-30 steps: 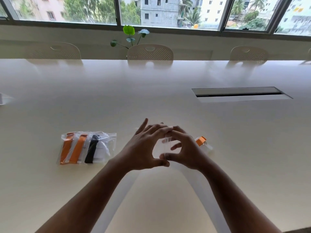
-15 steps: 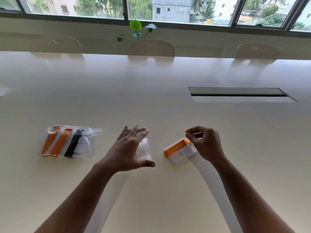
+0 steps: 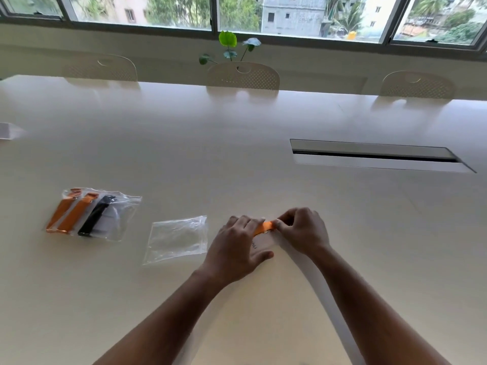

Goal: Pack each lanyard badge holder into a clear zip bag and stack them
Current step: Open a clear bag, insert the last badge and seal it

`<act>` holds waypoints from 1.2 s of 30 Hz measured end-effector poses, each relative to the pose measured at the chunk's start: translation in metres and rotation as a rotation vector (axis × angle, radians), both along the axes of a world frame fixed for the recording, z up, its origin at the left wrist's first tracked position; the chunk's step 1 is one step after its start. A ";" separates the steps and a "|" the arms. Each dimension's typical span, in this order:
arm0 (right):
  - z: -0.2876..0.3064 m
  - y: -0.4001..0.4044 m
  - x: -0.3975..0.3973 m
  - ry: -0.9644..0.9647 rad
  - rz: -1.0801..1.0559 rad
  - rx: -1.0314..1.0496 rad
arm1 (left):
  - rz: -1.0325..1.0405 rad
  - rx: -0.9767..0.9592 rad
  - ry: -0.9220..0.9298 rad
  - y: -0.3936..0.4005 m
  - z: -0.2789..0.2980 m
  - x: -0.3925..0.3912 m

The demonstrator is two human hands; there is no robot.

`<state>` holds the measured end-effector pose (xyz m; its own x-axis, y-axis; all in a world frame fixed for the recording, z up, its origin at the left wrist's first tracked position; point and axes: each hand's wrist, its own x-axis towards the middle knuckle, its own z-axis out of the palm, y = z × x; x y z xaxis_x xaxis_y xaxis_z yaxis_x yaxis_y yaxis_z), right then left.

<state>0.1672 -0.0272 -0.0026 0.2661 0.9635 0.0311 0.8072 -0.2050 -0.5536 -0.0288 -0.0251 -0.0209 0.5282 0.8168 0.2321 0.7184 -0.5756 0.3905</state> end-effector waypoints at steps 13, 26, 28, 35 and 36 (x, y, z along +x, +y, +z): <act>0.003 0.007 0.010 -0.044 0.189 -0.080 | 0.005 0.068 -0.040 -0.005 0.004 0.002; 0.000 0.006 0.042 0.615 0.221 -0.105 | -0.030 0.102 -0.062 -0.011 -0.002 0.022; 0.000 0.006 0.047 0.657 0.239 -0.099 | -0.042 0.108 -0.055 -0.010 -0.003 0.023; 0.008 0.011 0.068 0.916 0.260 -0.169 | -0.089 0.124 -0.068 -0.003 0.000 0.026; 0.010 0.011 0.070 0.952 0.260 -0.187 | -0.095 0.126 -0.074 -0.002 0.001 0.027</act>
